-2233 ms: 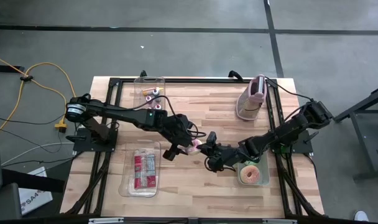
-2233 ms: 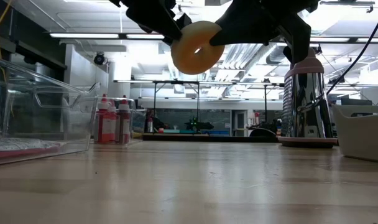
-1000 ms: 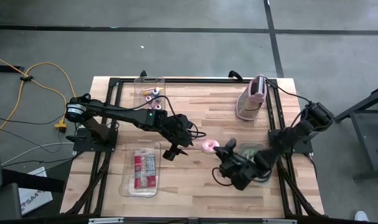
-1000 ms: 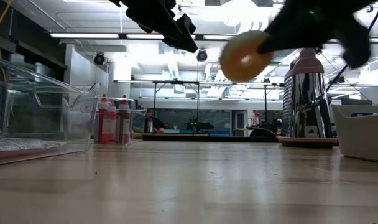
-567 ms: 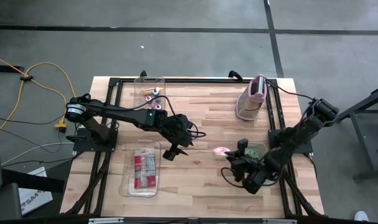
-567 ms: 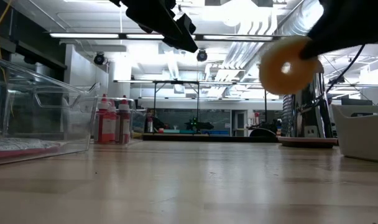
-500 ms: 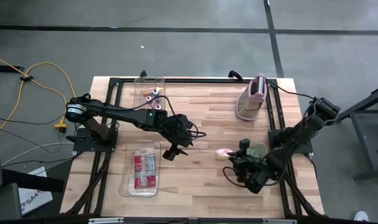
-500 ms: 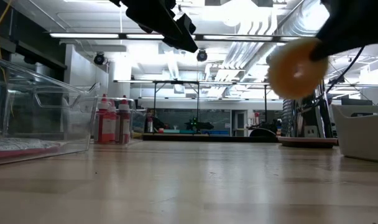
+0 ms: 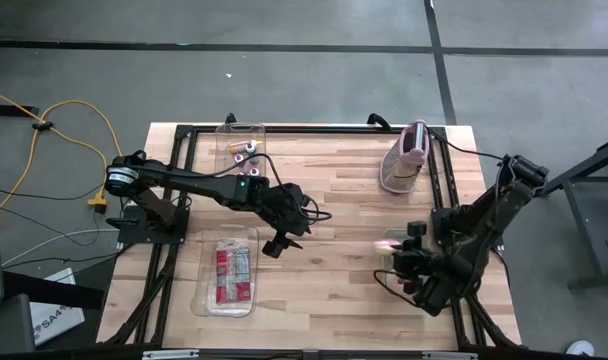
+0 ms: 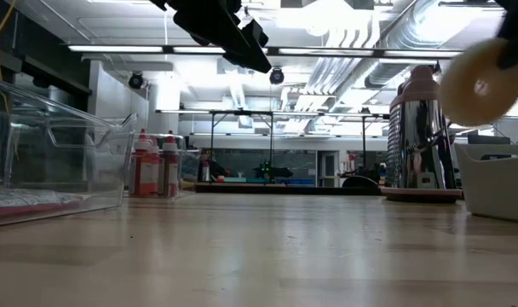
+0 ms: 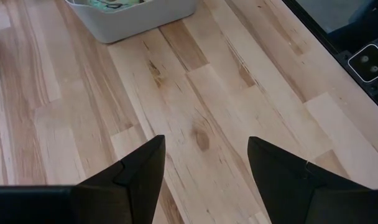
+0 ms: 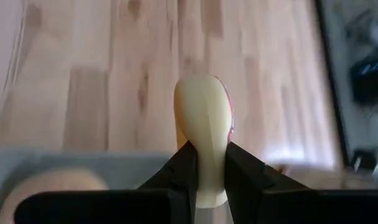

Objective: Pick & Place Food Item
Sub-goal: Put the pink donut into the gray bin

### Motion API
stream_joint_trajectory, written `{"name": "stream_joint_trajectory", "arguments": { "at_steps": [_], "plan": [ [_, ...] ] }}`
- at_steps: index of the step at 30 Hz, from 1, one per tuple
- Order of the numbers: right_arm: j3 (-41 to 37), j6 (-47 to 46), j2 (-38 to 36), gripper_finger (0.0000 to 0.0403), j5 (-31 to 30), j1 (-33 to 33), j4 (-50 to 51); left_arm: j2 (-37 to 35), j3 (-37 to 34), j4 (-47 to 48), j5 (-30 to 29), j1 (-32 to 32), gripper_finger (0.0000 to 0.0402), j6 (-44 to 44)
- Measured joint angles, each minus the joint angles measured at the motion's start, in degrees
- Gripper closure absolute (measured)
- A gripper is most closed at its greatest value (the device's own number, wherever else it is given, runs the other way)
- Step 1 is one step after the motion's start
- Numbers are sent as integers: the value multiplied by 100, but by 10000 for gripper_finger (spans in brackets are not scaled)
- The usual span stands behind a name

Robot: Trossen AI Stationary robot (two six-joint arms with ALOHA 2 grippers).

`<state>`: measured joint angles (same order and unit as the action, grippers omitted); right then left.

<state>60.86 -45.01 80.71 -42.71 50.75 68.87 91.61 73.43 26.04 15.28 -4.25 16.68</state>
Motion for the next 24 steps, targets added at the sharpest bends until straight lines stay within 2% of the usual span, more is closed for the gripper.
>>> {"name": "stream_joint_trajectory", "arguments": {
  "at_steps": [6,10,16,24],
  "plan": [
    [5,-1398,21,347,1064,144,997,0,0,-2,-58,0,179,33],
    [5,-1952,24,347,1130,155,1470,0,0,-2,-58,0,179,40],
    [0,-2274,86,347,1136,147,1469,0,2,-2,-56,0,179,3],
    [-2,-2433,841,347,1579,180,1456,0,0,-2,-56,0,179,1]
  ]
}}
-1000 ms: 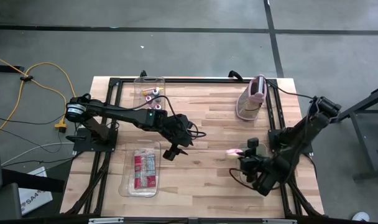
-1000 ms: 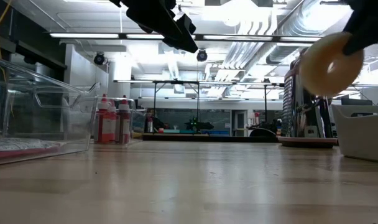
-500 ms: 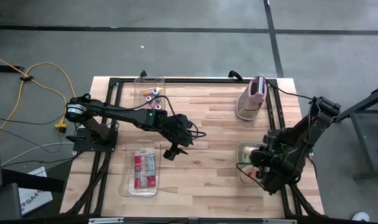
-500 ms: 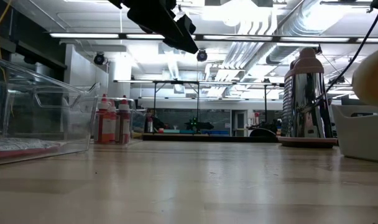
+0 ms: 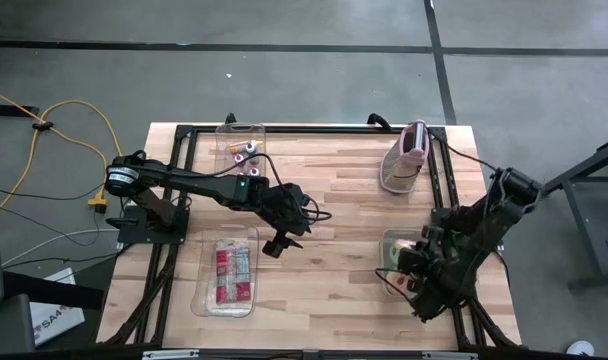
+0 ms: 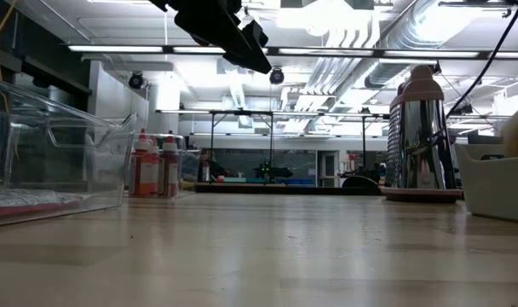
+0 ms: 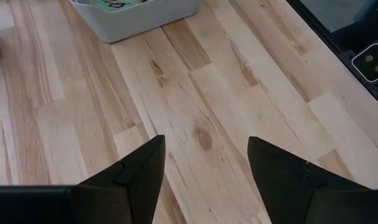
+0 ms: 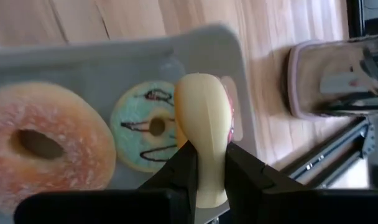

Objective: Pick & Place Food Item
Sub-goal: Put the pink donut into the gray bin

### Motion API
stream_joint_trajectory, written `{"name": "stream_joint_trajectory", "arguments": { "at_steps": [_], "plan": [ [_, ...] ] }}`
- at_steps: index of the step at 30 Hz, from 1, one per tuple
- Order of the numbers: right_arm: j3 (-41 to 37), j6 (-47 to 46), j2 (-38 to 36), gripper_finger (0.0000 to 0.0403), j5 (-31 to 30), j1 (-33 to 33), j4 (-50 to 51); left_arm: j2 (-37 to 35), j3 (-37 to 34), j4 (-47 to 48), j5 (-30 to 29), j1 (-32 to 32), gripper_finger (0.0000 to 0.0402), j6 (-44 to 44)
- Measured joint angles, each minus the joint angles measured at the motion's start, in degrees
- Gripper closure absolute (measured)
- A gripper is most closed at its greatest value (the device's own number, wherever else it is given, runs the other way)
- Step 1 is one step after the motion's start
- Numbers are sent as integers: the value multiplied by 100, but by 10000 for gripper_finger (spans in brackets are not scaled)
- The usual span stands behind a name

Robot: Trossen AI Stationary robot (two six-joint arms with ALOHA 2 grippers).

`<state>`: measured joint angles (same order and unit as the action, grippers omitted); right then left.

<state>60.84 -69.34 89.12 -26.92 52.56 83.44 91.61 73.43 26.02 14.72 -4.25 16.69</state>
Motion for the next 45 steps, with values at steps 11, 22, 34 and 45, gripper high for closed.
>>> {"name": "stream_joint_trajectory", "arguments": {
  "at_steps": [11,22,34,45],
  "plan": [
    [-2,204,842,347,633,8,-323,0,1,0,2,0,179,0],
    [-2,361,614,344,588,7,-463,0,2,0,2,0,179,-2],
    [-2,327,427,277,651,7,-557,0,2,-2,4,0,179,-2],
    [139,847,427,257,653,7,-910,0,2,0,4,0,179,-2]
  ]
}}
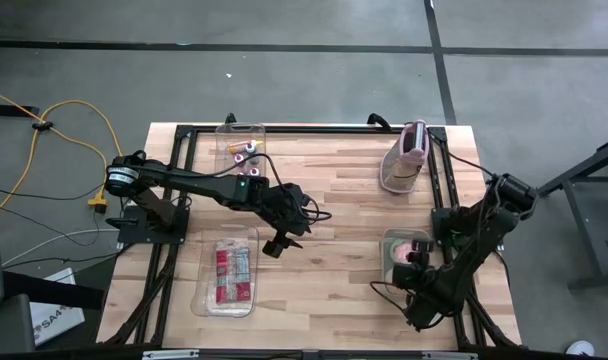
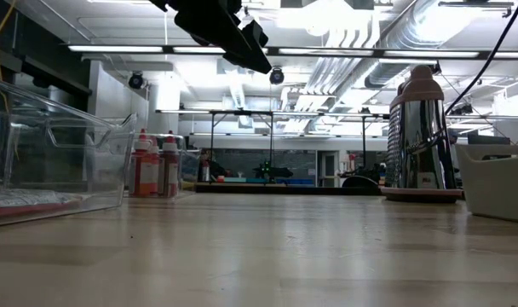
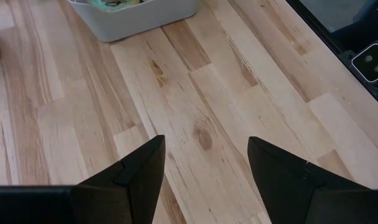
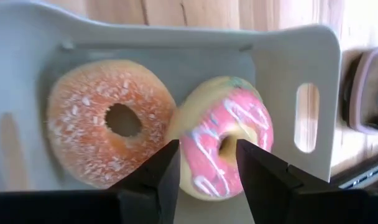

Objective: Pick & Place Food Item
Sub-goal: Put the pink donut into the gray bin, then return to Home Position

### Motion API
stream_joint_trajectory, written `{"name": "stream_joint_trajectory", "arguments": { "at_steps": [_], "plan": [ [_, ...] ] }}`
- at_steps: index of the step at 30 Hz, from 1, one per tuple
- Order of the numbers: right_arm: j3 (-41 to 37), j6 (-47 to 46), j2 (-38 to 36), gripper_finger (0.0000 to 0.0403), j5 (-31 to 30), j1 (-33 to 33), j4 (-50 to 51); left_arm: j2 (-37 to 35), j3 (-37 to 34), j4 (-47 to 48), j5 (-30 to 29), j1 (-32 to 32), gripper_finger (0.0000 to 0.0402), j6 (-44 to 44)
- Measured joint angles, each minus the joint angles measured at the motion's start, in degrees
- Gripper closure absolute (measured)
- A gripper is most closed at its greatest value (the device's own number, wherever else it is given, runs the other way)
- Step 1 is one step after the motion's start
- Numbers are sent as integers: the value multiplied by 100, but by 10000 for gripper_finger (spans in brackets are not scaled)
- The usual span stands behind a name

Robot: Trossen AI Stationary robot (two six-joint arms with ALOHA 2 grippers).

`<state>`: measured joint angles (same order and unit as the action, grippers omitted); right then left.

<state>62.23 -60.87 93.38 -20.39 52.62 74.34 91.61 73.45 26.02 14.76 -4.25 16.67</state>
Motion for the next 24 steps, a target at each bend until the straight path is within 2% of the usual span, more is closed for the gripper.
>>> {"name": "stream_joint_trajectory", "arguments": {
  "at_steps": [11,19,24],
  "plan": [
    [596,610,0,256,-36,-4,47,0,0,-2,0,0,179,0],
    [637,674,0,256,-43,-4,1,0,0,-1,1,0,179,-2],
    [637,674,0,256,-120,-47,-358,0,0,-2,2,0,179,-9]
  ]
}}
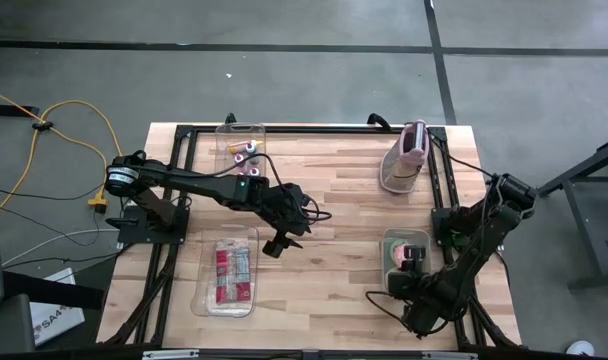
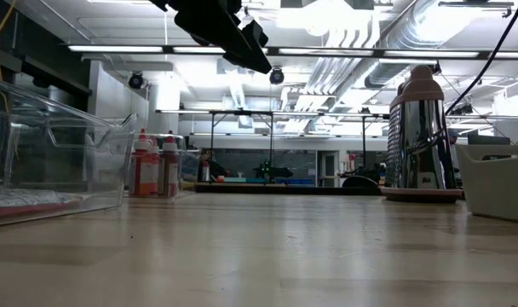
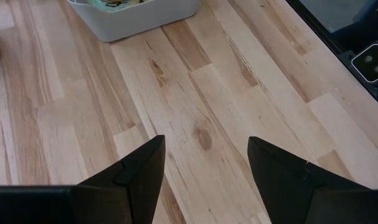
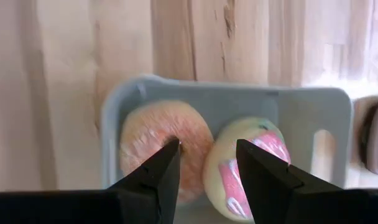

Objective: Pick & Place Food Item
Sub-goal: Return to Home Position

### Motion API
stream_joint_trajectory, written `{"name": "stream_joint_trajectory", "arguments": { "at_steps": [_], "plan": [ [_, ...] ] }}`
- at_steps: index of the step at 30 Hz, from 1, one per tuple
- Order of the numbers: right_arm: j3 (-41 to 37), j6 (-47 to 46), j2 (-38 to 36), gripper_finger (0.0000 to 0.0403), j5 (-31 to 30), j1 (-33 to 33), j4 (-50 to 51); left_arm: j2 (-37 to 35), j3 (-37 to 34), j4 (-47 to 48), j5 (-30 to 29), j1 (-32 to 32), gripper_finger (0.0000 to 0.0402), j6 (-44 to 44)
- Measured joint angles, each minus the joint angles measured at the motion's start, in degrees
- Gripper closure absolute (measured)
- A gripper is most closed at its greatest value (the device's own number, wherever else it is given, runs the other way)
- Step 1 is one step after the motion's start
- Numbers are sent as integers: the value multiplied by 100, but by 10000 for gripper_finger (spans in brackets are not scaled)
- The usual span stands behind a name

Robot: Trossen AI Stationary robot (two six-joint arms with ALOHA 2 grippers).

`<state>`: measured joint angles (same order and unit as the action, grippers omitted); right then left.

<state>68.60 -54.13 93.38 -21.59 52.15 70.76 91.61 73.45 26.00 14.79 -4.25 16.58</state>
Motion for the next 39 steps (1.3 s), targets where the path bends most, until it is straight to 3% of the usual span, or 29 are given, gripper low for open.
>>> {"name": "stream_joint_trajectory", "arguments": {
  "at_steps": [12,21,33,39],
  "plan": [
    [0,643,0,256,-625,-447,-1264,0,0,0,0,0,179,-15],
    [-4,985,-132,256,-1184,-1200,-1276,0,0,0,-2,0,179,-15],
    [-55,1427,-1346,256,-1711,-1819,-1277,0,0,0,0,0,179,-15],
    [-781,1499,-2294,256,-1960,-1974,-1920,0,0,1,0,0,179,-109]
  ]
}}
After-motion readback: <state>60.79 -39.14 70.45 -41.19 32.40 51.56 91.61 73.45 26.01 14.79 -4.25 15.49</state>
